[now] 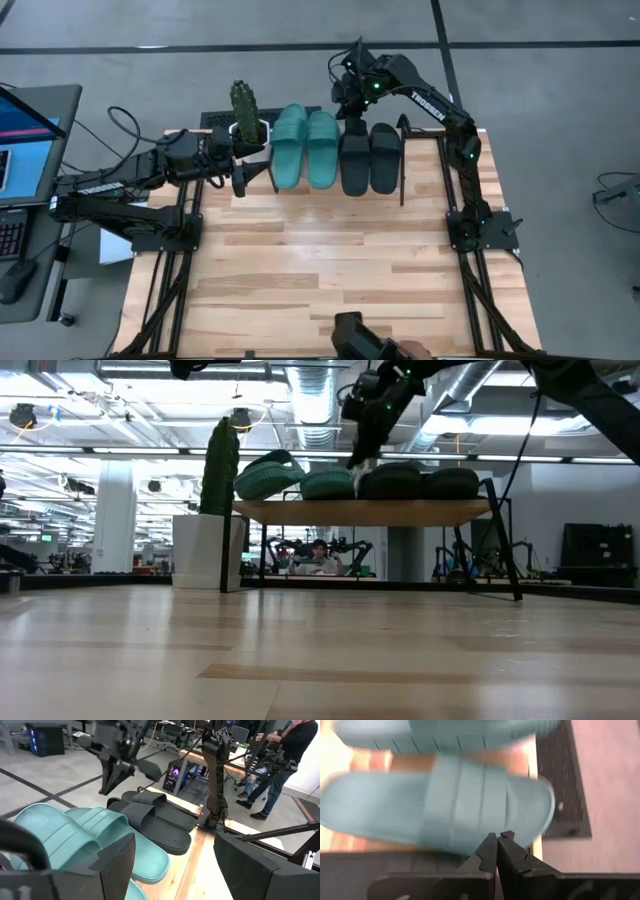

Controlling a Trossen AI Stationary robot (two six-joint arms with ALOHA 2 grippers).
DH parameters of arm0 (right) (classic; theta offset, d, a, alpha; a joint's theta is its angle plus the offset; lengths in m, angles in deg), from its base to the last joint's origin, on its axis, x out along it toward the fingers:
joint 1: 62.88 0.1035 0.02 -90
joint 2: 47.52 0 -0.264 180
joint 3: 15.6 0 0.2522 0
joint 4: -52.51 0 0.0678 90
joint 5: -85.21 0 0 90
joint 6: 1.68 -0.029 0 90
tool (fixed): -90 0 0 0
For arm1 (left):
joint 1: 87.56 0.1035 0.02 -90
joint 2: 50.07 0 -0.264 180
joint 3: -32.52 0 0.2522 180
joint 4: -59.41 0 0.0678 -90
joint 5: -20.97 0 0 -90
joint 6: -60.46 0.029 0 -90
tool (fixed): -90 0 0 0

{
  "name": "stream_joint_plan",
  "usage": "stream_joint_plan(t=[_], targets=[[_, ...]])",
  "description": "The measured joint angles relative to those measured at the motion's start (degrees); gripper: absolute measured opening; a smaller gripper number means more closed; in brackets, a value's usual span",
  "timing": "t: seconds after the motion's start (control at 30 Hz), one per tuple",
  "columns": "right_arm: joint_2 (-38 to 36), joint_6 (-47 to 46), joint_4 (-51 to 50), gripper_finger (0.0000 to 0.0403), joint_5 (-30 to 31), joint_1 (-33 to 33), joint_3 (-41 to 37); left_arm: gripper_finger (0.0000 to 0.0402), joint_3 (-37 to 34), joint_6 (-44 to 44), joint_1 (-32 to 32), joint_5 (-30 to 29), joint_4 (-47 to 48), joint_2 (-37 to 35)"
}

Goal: Pick and place slides into the shelf
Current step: Adjust the slippers on the shelf

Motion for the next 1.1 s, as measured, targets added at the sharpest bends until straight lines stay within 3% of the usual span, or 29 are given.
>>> stream_joint_plan(t=[0.17,0.5,0.73,1.1], targets=[[-0.6,-0.4,4.0,0.0000,-4.3,2.7,0.0,0.0256,0.0,0.0,0.0,0.0,0.0,0.0],[0.4,0.1,9.1,0.0000,-3.1,10.1,0.1,0.0256,0.0,0.0,0.0,0.0,0.3,0.0],[0.5,-0.9,13.3,0.0000,-1.6,10.4,0.0,0.0256,0.0,0.0,0.0,0.0,0.3,0.0],[6.9,-2.1,14.3,0.0000,0.9,10.2,0.0,0.0256,0.0,-0.4,-0.1,0.0,1.5,0.0]])
